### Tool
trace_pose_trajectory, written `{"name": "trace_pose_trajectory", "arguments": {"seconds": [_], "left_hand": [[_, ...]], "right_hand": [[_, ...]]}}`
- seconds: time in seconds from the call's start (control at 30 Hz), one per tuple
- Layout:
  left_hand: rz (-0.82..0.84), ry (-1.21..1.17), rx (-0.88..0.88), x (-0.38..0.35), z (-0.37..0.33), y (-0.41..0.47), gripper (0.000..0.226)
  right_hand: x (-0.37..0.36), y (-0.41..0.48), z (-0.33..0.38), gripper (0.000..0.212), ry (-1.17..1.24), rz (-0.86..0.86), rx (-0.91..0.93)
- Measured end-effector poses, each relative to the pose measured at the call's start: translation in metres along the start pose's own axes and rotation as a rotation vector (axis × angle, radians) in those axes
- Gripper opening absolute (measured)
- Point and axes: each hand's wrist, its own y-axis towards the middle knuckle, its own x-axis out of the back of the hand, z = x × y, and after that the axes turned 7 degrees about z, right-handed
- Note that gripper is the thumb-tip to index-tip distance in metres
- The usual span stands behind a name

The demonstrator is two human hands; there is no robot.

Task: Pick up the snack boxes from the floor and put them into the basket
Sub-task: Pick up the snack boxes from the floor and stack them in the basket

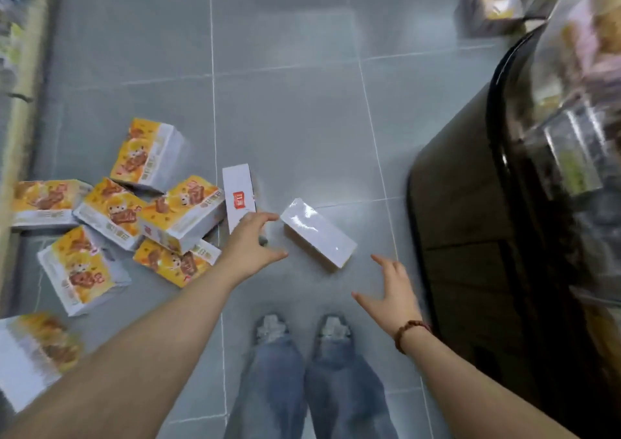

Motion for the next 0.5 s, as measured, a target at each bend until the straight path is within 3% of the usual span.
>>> {"name": "trace_pose_trajectory", "arguments": {"seconds": [0.1,0.23,0.37,0.5], "left_hand": [[0.035,0.043,-0.006,-0.034,0.045,0.059,0.079],[0.058,0.089,-0.024,-0.078,0.107,0.131,0.098],[0.037,0.133,-0.051,-0.110,0.145,0.187,0.105],[0.144,0.100,-0.082,-0.133,0.168,0.224,0.112]], "right_hand": [[-0.043,0.057,-0.033,0.075,-0.006,0.034,-0.015],[-0.100,0.126,-0.073,0.098,-0.030,0.006,-0.069],[-0.137,0.187,-0.102,0.112,-0.065,-0.087,-0.084],[-0.165,0.229,-0.121,0.112,-0.020,-0.107,-0.076]]}}
